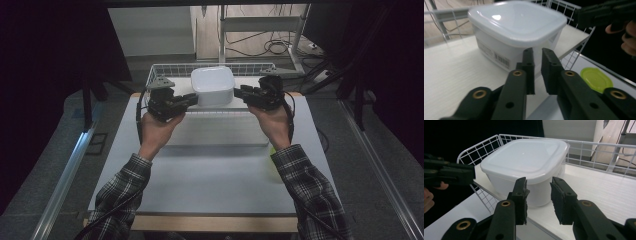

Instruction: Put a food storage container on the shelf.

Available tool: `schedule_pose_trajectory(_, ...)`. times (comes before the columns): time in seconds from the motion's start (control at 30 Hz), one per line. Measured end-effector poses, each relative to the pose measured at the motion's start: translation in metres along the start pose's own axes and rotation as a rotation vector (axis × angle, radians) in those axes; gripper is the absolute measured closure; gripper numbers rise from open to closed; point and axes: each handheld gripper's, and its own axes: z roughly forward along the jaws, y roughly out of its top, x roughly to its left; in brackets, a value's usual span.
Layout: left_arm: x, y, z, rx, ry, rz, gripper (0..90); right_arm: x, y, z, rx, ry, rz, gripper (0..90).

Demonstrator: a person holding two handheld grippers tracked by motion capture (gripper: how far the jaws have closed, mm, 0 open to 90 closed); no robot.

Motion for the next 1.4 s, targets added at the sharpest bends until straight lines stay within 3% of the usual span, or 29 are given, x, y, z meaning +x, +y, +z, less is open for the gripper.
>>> schedule_pose_trajectory(0.1,0.001,-0.002,0.010,0.026,-0.003,0.001,86.6,-0.002,-0.004,-0.002,0.000,0.004,0.008,65.4)
schedule_pose_trajectory(0.37,0.005,0.001,0.018,0.030,0.023,-0.021,86.2,-0.004,-0.009,-0.004,0.007,0.011,0.011,65.1)
schedule_pose_trajectory(0.6,0.001,-0.004,0.012,0.029,0.005,-0.003,83.1,-0.001,-0.016,-0.007,0.016,0.031,0.009,63.5)
schedule_pose_trajectory(1.0,-0.016,-0.034,-0.010,0.059,-0.037,0.025,49.0,0.014,-0.046,-0.016,0.063,0.062,-0.061,42.2)
schedule_pose_trajectory(1.17,-0.026,-0.053,-0.018,0.079,-0.024,0.053,40.4,0.018,-0.065,-0.019,0.084,0.067,-0.080,36.0)
schedule_pose_trajectory(1.33,-0.033,-0.076,-0.023,0.129,-0.013,0.085,31.0,0.022,-0.085,-0.025,0.094,0.065,-0.099,29.9)
schedule_pose_trajectory(1.4,-0.033,-0.085,-0.025,0.140,-0.014,0.076,27.9,0.022,-0.092,-0.027,0.097,0.068,-0.099,28.0)
